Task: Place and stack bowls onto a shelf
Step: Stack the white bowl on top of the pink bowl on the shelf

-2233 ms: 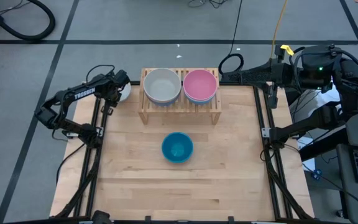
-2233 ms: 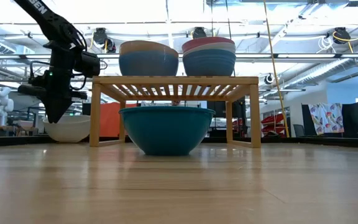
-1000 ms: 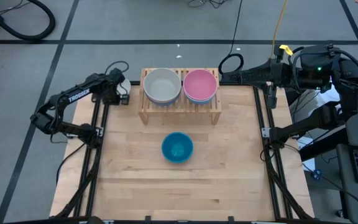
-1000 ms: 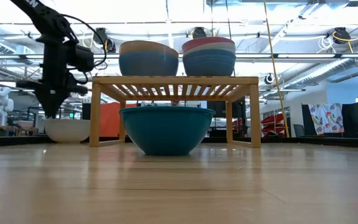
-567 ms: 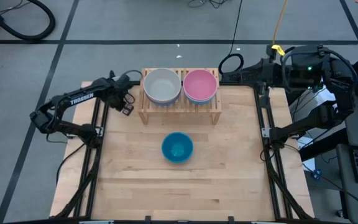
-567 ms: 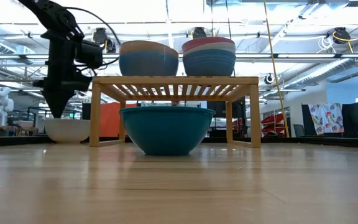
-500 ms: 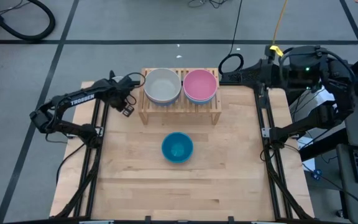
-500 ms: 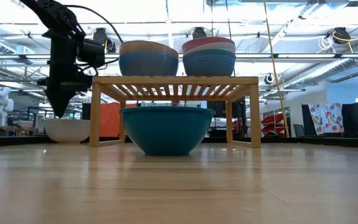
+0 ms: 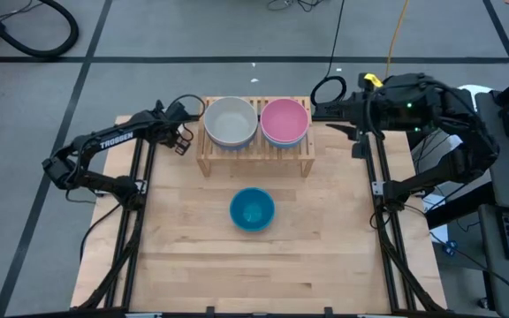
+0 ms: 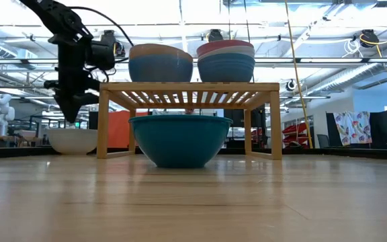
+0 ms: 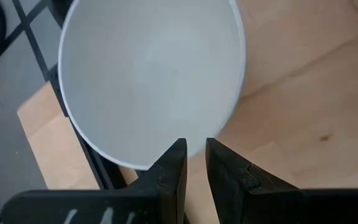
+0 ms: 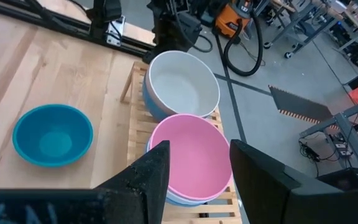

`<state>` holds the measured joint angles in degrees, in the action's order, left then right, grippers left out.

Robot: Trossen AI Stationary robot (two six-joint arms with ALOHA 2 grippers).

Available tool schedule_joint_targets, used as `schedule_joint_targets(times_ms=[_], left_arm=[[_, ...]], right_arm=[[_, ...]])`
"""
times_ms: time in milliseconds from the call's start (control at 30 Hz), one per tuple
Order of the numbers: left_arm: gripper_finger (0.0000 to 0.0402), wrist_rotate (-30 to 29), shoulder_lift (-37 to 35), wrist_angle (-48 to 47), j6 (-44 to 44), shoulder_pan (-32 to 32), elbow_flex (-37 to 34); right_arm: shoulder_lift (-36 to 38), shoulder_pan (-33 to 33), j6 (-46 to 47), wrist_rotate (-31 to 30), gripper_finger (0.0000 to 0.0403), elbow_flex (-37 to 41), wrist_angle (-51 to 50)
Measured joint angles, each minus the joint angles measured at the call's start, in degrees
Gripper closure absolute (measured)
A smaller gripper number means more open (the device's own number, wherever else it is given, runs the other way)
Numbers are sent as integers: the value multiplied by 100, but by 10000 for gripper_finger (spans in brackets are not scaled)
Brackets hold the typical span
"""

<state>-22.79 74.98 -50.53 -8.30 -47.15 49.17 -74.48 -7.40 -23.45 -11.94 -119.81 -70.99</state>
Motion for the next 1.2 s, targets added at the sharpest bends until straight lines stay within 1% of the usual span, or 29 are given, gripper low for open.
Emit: schedule_joint_targets(times_ms=[200,333,433,800,1067,1133,1200], left_arm=[[337,85,50,-38,352,-181,0],[337,468,205,-49,776,-274,0],[337,299,308,-9,937,-269,2],[337,238,586,-17,1323,-289,2],[337,172,792,134,1707,-309,2],[344,178,860,121,1723,-309,2],[366,183,891,119,1725,-307,2]], right_arm=[[77,0,8,-2,243,0,204],[158,2,21,-2,243,0,353],[205,1,23,-2,243,0,361],[247,0,66,-4,243,-2,367],[247,0,33,-4,243,-2,703],[247,0,25,-4,243,-2,714],[247,1,25,-4,243,-2,718]])
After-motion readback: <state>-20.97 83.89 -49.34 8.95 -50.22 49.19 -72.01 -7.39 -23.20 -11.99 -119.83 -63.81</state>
